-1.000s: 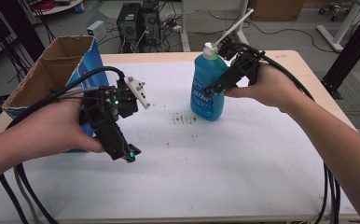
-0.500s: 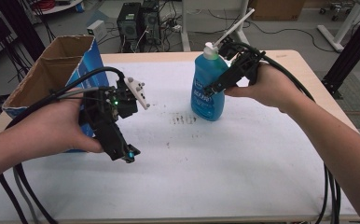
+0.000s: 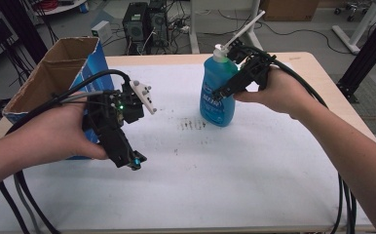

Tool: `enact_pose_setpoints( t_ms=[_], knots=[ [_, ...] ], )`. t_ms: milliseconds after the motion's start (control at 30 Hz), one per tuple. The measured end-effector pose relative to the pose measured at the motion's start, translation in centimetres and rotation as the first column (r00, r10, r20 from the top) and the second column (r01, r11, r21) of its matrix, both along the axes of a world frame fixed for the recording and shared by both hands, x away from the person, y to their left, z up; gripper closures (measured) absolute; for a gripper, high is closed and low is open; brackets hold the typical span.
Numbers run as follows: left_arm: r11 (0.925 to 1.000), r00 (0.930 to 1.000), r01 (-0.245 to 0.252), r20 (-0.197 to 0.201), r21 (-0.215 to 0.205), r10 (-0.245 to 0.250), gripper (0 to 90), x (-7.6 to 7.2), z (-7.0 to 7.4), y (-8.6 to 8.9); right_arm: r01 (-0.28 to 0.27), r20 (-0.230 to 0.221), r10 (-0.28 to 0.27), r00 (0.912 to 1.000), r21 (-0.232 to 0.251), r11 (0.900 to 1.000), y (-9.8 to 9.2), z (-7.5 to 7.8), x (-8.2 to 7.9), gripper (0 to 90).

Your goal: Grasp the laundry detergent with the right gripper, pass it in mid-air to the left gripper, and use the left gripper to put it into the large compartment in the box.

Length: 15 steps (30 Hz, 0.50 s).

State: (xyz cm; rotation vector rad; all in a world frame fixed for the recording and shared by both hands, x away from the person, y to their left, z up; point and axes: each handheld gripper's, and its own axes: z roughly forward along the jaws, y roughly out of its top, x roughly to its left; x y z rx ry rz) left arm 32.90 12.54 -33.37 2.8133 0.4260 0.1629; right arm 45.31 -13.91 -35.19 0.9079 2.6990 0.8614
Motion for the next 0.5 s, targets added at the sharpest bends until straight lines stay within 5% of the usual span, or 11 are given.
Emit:
enact_pose_setpoints(
  t_ms=[500],
  knots=[
    [1.0, 1.0, -0.006, -0.001, -0.002, 0.006, 4.3, -0.08, 0.0, 0.15, 0.002, 0.014, -0.002, 0.9999, 0.023, 1.0, 0.19, -0.44, -0.32, 43.4]
  ],
)
